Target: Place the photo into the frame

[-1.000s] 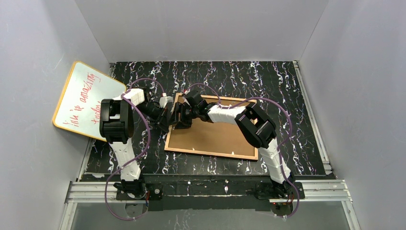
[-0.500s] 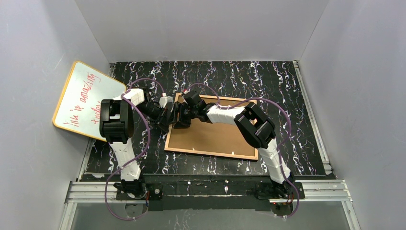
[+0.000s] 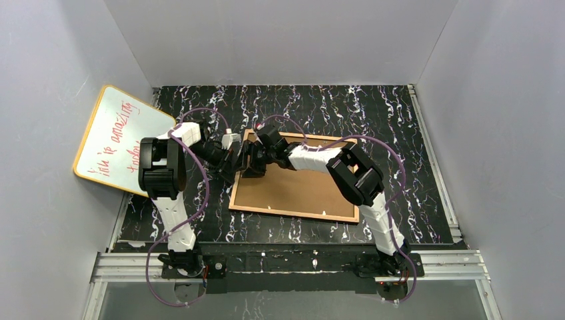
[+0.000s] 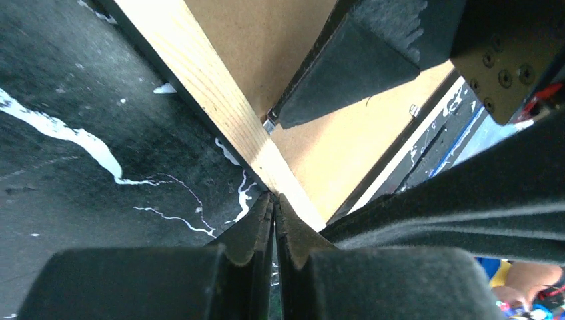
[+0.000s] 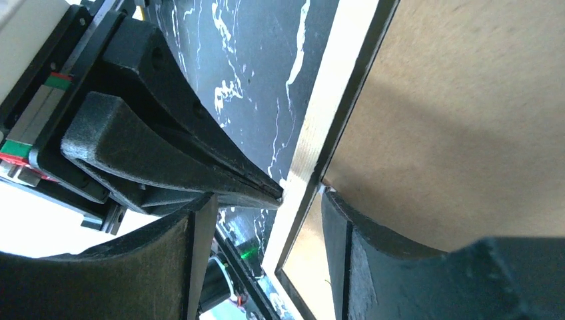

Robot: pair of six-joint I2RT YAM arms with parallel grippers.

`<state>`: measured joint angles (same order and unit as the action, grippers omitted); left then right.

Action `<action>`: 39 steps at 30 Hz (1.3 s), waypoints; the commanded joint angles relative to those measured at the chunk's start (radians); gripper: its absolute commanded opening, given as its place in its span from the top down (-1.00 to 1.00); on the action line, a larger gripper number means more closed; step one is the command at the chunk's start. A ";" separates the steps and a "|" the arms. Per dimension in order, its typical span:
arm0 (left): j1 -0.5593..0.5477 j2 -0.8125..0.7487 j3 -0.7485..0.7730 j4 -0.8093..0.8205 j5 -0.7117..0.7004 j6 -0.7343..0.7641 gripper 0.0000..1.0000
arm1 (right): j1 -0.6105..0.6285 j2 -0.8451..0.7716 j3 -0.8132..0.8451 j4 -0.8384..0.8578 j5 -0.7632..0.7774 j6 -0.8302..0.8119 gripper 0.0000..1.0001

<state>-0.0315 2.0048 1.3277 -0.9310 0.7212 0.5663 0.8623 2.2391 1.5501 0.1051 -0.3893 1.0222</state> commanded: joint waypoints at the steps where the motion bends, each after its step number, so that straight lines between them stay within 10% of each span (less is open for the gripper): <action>1: 0.004 0.006 0.055 -0.046 0.009 0.075 0.94 | -0.064 -0.084 0.002 0.049 0.024 -0.005 -0.35; 21: -0.056 -0.120 -0.140 0.008 -0.164 0.158 0.90 | -0.791 -0.835 -0.715 -0.180 0.218 -0.179 -0.97; 32: -0.136 -0.160 -0.188 0.021 -0.188 0.171 0.90 | -0.806 -0.588 -0.671 -0.090 0.071 -0.151 -0.97; 39: -0.241 -0.138 -0.185 0.056 -0.180 0.127 0.90 | -0.661 -0.336 -0.348 -0.173 0.044 -0.163 -0.97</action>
<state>-0.1967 1.8812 1.1549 -0.9154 0.5224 0.7101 0.1143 1.7786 1.0222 -0.0120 -0.3023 0.8707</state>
